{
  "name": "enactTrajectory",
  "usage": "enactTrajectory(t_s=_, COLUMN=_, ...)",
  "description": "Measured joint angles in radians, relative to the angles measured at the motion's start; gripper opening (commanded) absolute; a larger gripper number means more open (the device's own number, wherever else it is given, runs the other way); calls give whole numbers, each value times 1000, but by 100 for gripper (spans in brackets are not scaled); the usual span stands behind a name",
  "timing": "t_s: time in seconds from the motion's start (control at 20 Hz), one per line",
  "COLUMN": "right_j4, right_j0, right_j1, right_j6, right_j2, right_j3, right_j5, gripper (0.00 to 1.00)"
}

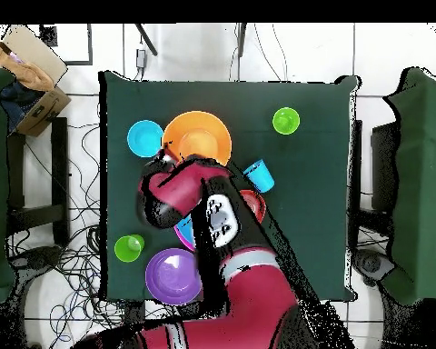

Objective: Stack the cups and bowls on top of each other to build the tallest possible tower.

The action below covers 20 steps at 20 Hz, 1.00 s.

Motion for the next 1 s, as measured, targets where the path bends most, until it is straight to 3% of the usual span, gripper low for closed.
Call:
enactTrajectory(t_s=0.4, right_j4=86, right_j0=-190, right_j1=-6, right_j6=0, right_j2=104, right_j3=38, right_j5=7, gripper=100)
enactTrajectory(t_s=0.7, right_j4=117, right_j0=-173, right_j1=-25, right_j6=0, right_j2=109, right_j3=58, right_j5=2, gripper=100)
enactTrajectory(t_s=1.0, right_j4=152, right_j0=-118, right_j1=-44, right_j6=9, right_j2=116, right_j3=73, right_j5=-53, gripper=100)
